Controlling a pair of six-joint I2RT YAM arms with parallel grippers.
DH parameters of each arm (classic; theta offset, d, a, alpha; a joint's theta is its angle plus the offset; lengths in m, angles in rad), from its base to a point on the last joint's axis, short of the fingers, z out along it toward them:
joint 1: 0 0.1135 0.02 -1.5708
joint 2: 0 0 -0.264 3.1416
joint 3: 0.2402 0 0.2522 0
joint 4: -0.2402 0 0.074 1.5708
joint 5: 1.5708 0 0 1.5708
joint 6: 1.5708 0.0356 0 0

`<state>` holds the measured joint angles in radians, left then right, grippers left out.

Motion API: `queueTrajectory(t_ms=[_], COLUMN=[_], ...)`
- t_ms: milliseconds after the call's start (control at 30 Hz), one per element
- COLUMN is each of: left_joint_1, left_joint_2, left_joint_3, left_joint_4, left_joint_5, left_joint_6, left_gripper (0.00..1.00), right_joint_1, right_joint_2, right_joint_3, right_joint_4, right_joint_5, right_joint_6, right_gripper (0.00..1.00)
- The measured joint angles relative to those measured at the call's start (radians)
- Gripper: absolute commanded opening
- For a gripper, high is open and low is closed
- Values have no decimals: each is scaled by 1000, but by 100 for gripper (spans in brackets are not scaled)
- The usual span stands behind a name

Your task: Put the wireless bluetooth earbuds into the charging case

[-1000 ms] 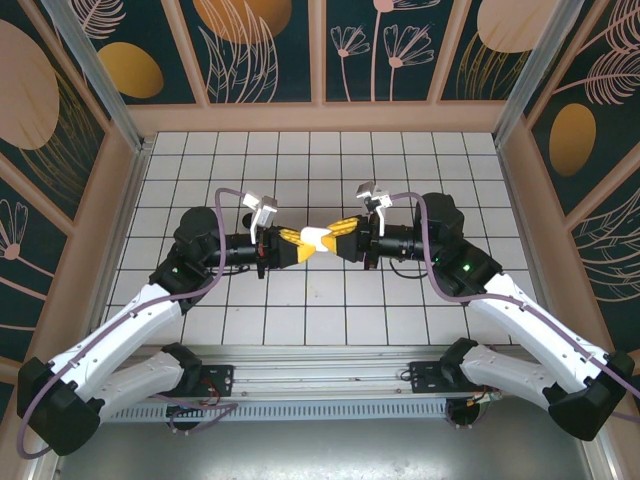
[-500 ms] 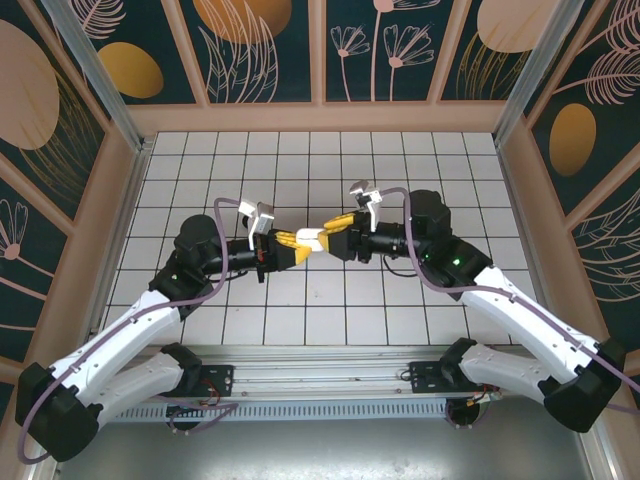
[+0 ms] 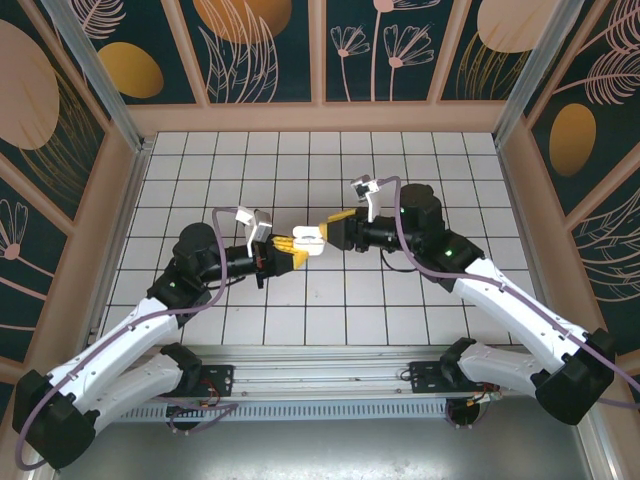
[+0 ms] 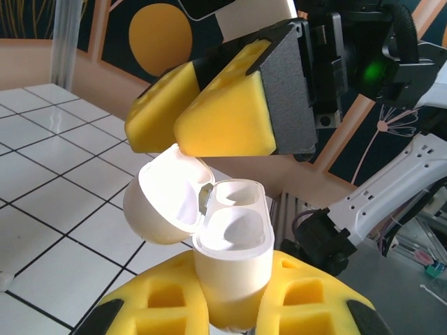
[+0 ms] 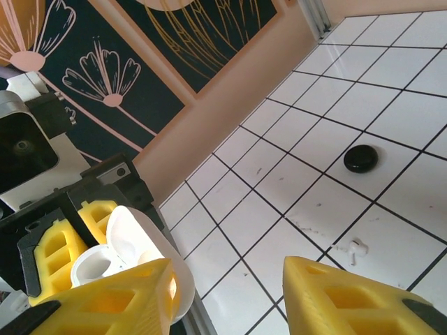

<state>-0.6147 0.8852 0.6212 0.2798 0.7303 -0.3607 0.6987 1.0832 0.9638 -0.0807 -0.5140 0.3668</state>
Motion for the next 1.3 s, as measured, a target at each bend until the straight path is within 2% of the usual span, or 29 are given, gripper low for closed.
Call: queueTrajectory(t_ms=[400, 567, 767, 1033, 1300], left_joint_1=[-1, -1, -1, -1, -1], left_joint_2=[-67, -146, -263, -367, -466], left_joint_3=[-13, -44, -49, -49, -45], left_joint_4=[-156, -233, -350, -492, -583], left_joint_5=[-219, -309, -411, -502, -557], left_joint_6=[54, 76, 113, 148, 159], left_gripper=[0, 0, 0, 0, 0], right_joint_1=[-45, -50, -28, 106, 172], right_joint_2=[10, 96, 340, 763, 1043], right_joint_3=[76, 119, 209, 485, 697], right_joint_4=[-115, -147, -202, -346, -463], right_joint_5=[135, 207, 217, 262, 260], right_joint_6=[50, 79, 108, 111, 111], right_gripper=[45, 44, 45, 49, 51])
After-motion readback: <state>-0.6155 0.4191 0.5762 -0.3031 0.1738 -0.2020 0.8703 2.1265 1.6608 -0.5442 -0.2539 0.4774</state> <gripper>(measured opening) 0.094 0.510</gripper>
